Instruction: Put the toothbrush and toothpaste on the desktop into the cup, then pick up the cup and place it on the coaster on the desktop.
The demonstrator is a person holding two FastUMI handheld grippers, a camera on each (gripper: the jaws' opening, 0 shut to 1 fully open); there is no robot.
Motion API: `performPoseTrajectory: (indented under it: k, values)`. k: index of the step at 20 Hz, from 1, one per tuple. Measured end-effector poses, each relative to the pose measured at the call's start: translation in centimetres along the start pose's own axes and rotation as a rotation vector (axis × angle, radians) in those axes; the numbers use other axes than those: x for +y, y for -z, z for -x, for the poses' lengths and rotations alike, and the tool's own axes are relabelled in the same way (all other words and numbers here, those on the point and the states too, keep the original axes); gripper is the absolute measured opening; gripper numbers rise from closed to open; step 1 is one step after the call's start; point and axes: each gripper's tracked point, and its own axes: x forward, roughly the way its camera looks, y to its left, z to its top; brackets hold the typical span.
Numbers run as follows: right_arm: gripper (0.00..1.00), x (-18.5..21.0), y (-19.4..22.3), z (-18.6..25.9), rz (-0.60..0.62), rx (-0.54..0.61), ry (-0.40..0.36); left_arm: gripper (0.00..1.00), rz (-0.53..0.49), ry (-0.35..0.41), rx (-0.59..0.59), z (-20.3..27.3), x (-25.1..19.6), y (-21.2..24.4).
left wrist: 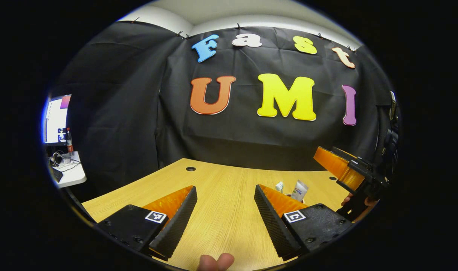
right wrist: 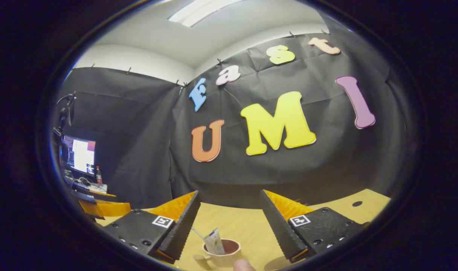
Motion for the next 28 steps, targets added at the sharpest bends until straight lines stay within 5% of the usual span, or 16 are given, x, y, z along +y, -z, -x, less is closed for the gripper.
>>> performPoseTrajectory:
  k: [5,12,22,28]
  values:
    - [0.95,-2.6,-2.7,5.4,0.009,-0.039,0.043,0.97,-0.014,0.093,0.005,0.3,-4.1,-1.4]
    - [0.95,-6.7,-4.3,17.0,0.091,-0.024,0.084,0.97,-0.134,0.268,0.233,-1.6,-10.1,-3.6]
    - [0.95,-10.8,1.0,28.4,0.082,0.158,0.18,0.98,-0.246,0.341,0.958,-1.7,-14.1,7.8]
    - [0.95,-10.2,2.8,29.4,0.027,0.187,0.192,0.98,-0.216,0.294,1.159,-1.2,-14.4,11.1]
